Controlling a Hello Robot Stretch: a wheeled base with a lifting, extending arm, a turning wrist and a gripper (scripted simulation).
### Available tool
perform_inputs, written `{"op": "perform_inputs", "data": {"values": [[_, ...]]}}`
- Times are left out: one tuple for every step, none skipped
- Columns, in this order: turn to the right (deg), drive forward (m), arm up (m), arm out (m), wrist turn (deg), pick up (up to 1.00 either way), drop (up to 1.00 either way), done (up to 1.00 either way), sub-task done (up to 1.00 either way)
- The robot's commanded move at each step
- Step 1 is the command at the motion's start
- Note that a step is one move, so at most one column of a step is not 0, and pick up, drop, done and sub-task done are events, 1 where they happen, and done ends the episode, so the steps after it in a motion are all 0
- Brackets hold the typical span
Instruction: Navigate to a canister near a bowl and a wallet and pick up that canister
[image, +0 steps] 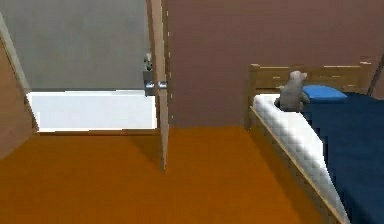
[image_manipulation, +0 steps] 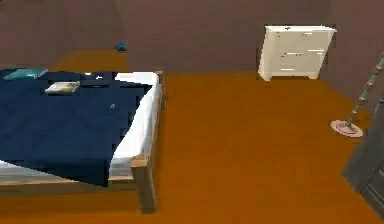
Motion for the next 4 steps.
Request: {"op": "perform_inputs", "data": {"values": [[0.0, 0.5, 0.0, 0.0, 0.0, 0.0, 0.0, 0.0, 0.0], [-45.0, 0.0, 0.0, 0.0, 0.0, 0.0, 0.0, 0.0, 0.0], [0.0, 1.0, 0.0, 0.0, 0.0, 0.0, 0.0, 0.0, 0.0], [-6.0, 0.0, 0.0, 0.0, 0.0, 0.0, 0.0, 0.0, 0.0]]}}
